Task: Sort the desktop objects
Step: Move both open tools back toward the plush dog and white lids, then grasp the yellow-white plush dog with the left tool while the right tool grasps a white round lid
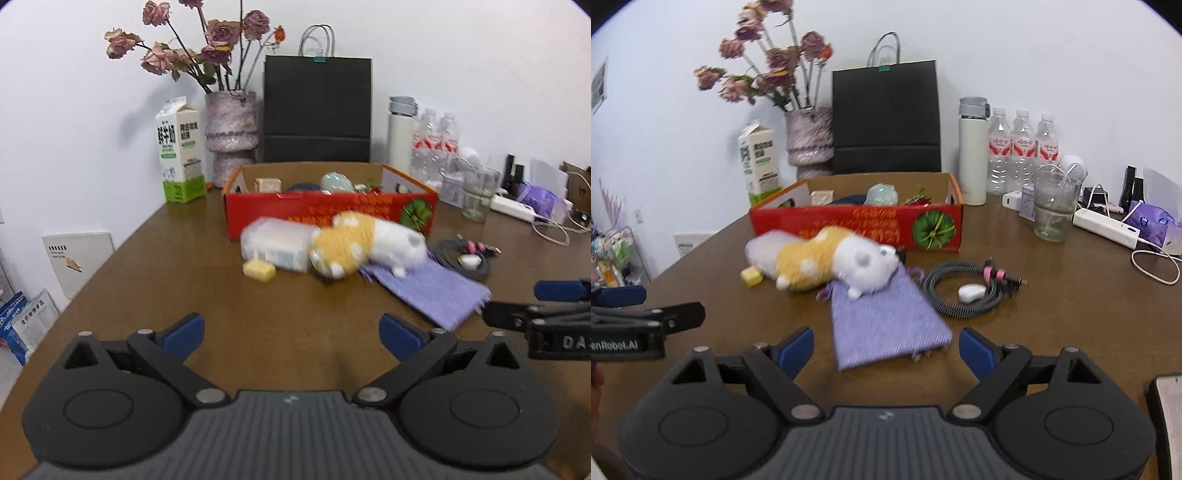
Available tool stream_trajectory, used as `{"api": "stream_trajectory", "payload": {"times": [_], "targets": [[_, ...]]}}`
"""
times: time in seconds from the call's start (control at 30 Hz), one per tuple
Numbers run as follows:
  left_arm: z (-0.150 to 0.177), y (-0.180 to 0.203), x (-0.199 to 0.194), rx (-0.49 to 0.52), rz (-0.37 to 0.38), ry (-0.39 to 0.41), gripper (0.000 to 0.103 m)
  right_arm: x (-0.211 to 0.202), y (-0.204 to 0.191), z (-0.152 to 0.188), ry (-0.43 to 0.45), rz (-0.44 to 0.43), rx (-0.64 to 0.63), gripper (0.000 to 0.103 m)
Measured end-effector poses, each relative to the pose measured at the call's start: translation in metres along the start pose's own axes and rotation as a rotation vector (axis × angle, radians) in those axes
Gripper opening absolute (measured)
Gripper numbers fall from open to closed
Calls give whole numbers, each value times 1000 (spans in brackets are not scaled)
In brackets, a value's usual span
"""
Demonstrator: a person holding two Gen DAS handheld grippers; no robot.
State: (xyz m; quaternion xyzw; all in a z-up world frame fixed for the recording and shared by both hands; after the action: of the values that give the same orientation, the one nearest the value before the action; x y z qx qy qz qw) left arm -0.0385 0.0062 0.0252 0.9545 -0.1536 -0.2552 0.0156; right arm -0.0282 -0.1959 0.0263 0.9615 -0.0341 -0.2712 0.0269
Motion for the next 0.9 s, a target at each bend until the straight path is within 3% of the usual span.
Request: {"api": "stream_trajectory", "payload": {"times": [0.4, 0.6, 0.9], "targets": [[52, 10, -29, -23, 0, -34, 103, -38, 15, 51, 19, 79, -2, 87], [48, 5, -33, -59, 24, -18, 103, -40, 19, 57, 15, 67, 14, 86], [25, -2, -18, -86, 64, -7, 103, -25, 20, 45, -8, 49, 24, 72]]}}
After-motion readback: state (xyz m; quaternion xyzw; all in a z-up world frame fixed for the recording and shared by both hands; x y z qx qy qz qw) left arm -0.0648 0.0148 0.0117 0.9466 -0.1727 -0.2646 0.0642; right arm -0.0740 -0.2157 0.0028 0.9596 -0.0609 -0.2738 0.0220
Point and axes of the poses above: each gripper's, at about its wrist camera, not at the fingertips, and x roughly the way its jaws point, y to its right, z to its underside, the point moved 3 cm from there along x, roughly the way its jaws point, and after that the axes turned 15 degrees about z, right-handed, at the moved point
